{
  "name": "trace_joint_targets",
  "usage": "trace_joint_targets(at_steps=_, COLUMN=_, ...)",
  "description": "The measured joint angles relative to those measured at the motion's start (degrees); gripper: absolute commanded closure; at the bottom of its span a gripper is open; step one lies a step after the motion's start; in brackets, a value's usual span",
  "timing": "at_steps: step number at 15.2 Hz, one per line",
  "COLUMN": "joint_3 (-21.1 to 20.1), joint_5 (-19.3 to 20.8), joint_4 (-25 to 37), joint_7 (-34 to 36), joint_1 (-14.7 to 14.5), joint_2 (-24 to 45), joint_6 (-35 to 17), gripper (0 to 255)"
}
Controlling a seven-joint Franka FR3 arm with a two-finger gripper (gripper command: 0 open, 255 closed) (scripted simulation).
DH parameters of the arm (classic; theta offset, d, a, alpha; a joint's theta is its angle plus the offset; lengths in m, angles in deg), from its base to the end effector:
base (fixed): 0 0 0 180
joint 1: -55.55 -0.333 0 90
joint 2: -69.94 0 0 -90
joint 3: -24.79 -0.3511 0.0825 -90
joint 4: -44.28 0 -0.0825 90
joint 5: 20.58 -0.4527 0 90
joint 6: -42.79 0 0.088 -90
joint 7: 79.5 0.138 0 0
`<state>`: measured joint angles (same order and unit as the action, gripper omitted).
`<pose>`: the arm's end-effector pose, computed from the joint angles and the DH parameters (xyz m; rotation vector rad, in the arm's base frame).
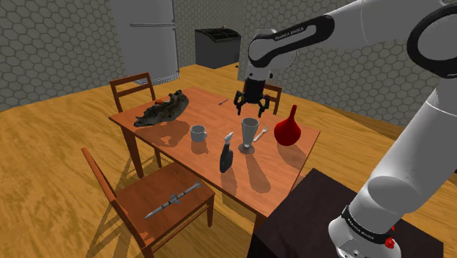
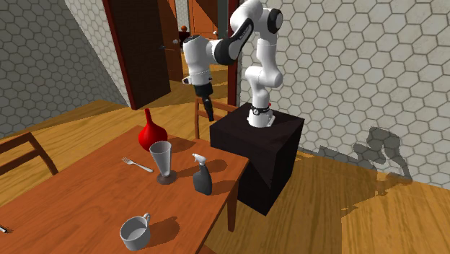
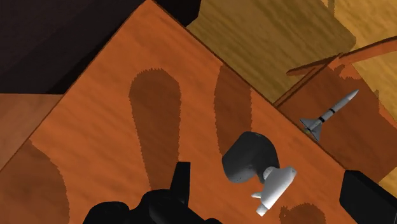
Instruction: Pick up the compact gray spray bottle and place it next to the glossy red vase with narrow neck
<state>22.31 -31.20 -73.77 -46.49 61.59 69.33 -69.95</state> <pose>0.5956 -0.0198 0.4062 -2.8045 1.0510 0.1827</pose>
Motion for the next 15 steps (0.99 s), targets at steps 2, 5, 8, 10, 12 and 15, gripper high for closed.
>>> trace_joint_targets(at_steps=2, joint_3=0.2, joint_5=-1.83, joint_4=1.58, joint_7=1.92, joint_1=0.21, joint_2=4.19, joint_6=-1.35, gripper=0)
trace_joint_targets(at_steps=5, joint_3=0.72, joint_5=-4.73, joint_4=3.82, joint_7=4.01, joint_1=0.87, joint_2=10.04, joint_6=-3.08, gripper=0)
trace_joint_targets(at_steps=8, joint_3=1.07, joint_5=-7.73, joint_4=8.01, joint_7=6.26, joint_1=1.56, joint_2=16.83, joint_6=-3.89, gripper=0)
trace_joint_targets(at_steps=10, joint_3=1.09, joint_5=-9.85, joint_4=10.56, joint_7=7.84, joint_1=1.94, joint_2=21.28, joint_6=-4.64, gripper=0)
trace_joint_targets(at_steps=12, joint_3=1.2, joint_5=-11.97, joint_4=12.94, joint_7=9.0, joint_1=2.65, joint_2=25.46, joint_6=-5.21, gripper=0)
trace_joint_targets(at_steps=15, joint_3=1.13, joint_5=-15.15, joint_4=16.55, joint_7=10.95, joint_1=3.67, joint_2=31.52, joint_6=-5.94, gripper=0)
